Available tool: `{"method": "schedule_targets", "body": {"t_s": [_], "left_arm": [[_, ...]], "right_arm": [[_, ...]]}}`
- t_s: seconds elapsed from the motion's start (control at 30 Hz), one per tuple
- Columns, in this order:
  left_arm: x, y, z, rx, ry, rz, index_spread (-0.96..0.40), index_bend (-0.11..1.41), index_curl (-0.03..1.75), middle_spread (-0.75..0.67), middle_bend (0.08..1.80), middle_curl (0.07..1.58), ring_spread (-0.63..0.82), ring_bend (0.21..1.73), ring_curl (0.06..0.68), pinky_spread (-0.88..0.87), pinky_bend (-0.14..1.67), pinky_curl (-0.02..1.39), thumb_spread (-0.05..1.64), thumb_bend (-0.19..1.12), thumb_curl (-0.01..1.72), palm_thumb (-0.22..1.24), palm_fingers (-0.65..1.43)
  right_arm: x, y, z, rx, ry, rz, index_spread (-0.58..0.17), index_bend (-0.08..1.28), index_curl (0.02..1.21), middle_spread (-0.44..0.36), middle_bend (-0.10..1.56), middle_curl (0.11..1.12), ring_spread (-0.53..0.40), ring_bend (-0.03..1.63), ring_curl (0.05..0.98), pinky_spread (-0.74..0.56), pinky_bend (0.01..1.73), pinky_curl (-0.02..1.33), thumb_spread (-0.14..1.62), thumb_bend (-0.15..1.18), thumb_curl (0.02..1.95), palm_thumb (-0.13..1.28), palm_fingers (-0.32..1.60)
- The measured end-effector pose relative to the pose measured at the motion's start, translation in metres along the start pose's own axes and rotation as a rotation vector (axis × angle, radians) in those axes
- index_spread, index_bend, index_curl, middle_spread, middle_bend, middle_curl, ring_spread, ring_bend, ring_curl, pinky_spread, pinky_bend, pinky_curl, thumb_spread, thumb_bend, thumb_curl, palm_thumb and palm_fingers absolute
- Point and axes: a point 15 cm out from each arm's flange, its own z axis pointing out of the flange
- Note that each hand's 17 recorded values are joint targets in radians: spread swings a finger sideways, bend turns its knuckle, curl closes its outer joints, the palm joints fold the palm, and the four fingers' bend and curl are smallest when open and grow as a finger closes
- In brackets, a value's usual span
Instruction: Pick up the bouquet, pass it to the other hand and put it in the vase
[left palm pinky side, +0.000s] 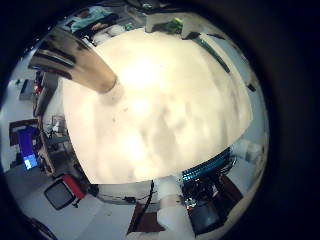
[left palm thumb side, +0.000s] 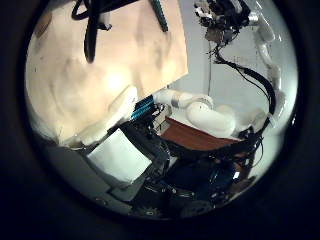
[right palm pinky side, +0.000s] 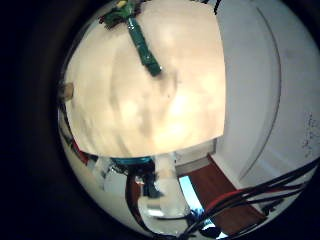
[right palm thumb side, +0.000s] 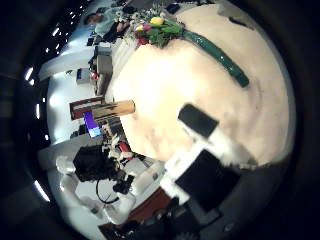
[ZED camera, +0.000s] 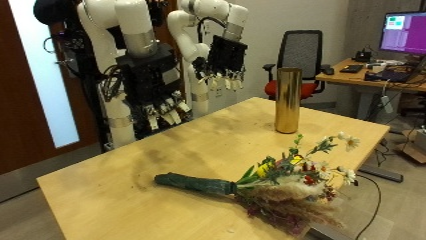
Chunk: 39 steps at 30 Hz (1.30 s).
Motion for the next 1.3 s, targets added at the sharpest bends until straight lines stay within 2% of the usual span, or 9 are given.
{"method": "schedule_targets", "body": {"t_s": [0.13,0.2,0.27,0.37,0.47,0.53,0.6,0.8,1.3], "left_arm": [[-0.002,0.002,-0.001,-0.003,0.000,-0.001,-0.25,0.65,0.59,0.11,0.28,0.37,0.48,0.34,0.196,0.51,0.16,0.16,1.00,-0.03,0.34,0.60,0.29],[-0.005,0.003,-0.002,0.003,0.003,-0.010,-0.25,0.64,0.59,0.11,0.28,0.37,0.48,0.34,0.197,0.52,0.16,0.16,1.00,-0.03,0.34,0.59,0.29],[-0.005,0.002,-0.002,0.003,0.004,-0.011,-0.25,0.64,0.58,0.11,0.28,0.37,0.48,0.34,0.196,0.52,0.16,0.16,1.00,-0.03,0.34,0.59,0.29],[-0.006,0.000,-0.002,0.003,0.005,-0.014,-0.25,0.64,0.58,0.11,0.28,0.37,0.48,0.34,0.196,0.52,0.16,0.16,1.00,-0.03,0.34,0.59,0.29],[-0.005,0.001,0.000,-0.005,0.007,-0.009,-0.25,0.64,0.58,0.10,0.28,0.37,0.47,0.34,0.195,0.52,0.16,0.16,1.00,-0.03,0.34,0.59,0.29],[-0.007,0.001,0.000,-0.003,0.007,-0.013,-0.25,0.64,0.58,0.10,0.28,0.37,0.48,0.35,0.196,0.52,0.16,0.16,1.00,-0.03,0.34,0.59,0.30],[-0.008,0.001,0.001,-0.008,0.009,-0.014,-0.25,0.63,0.58,0.10,0.28,0.37,0.48,0.36,0.199,0.53,0.16,0.16,1.00,-0.03,0.34,0.59,0.31],[-0.009,-0.002,-0.001,-0.006,0.009,-0.014,-0.25,0.63,0.58,0.09,0.28,0.37,0.48,0.35,0.194,0.53,0.16,0.16,1.00,-0.02,0.33,0.60,0.30],[-0.008,-0.003,-0.001,-0.007,0.009,-0.016,-0.26,0.66,0.59,0.11,0.28,0.37,0.48,0.33,0.191,0.52,0.16,0.16,1.00,-0.03,0.33,0.59,0.29]], "right_arm": [[-0.008,-0.018,0.003,0.050,-0.012,-0.009,-0.389,0.19,0.25,0.075,0.51,0.40,-0.162,0.81,0.248,0.19,0.43,0.22,1.11,-0.02,0.38,0.61,0.43],[-0.007,-0.029,0.003,0.084,-0.013,-0.009,-0.310,0.13,0.25,0.106,0.44,0.39,-0.160,0.82,0.262,0.18,0.50,0.24,1.11,-0.02,0.38,0.62,0.32],[-0.007,-0.036,0.004,0.104,-0.012,-0.013,-0.332,0.19,0.28,-0.121,0.29,0.34,-0.170,0.79,0.248,0.18,0.56,0.25,1.11,-0.02,0.39,0.63,0.28],[-0.009,-0.045,0.007,0.122,-0.011,-0.017,-0.302,0.17,0.28,-0.006,0.45,0.38,-0.173,0.75,0.234,0.19,0.48,0.22,1.10,-0.02,0.39,0.64,0.35],[-0.010,-0.061,0.002,0.192,-0.011,-0.015,-0.200,0.18,0.31,0.231,0.15,0.30,-0.117,0.78,0.261,0.19,0.61,0.27,1.10,-0.02,0.39,0.64,0.13],[-0.007,-0.072,0.003,0.241,-0.012,-0.006,-0.225,0.19,0.30,0.162,0.50,0.39,-0.104,0.65,0.210,0.22,0.46,0.21,1.10,-0.02,0.39,0.64,0.33],[-0.002,-0.077,0.014,0.260,-0.019,0.011,-0.187,0.19,0.32,0.124,0.38,0.36,-0.015,0.57,0.204,0.26,0.52,0.24,1.10,-0.02,0.39,0.65,0.18],[0.012,-0.084,0.035,0.235,-0.043,0.065,-0.163,0.14,0.30,0.172,0.24,0.32,0.141,0.55,0.196,0.32,0.56,0.25,1.10,-0.02,0.39,0.66,0.13],[0.077,-0.104,0.108,0.104,-0.068,0.229,-0.108,0.14,0.22,0.227,0.29,0.34,0.190,0.61,0.223,0.34,0.67,0.28,1.02,-0.03,0.37,0.54,0.02]]}}
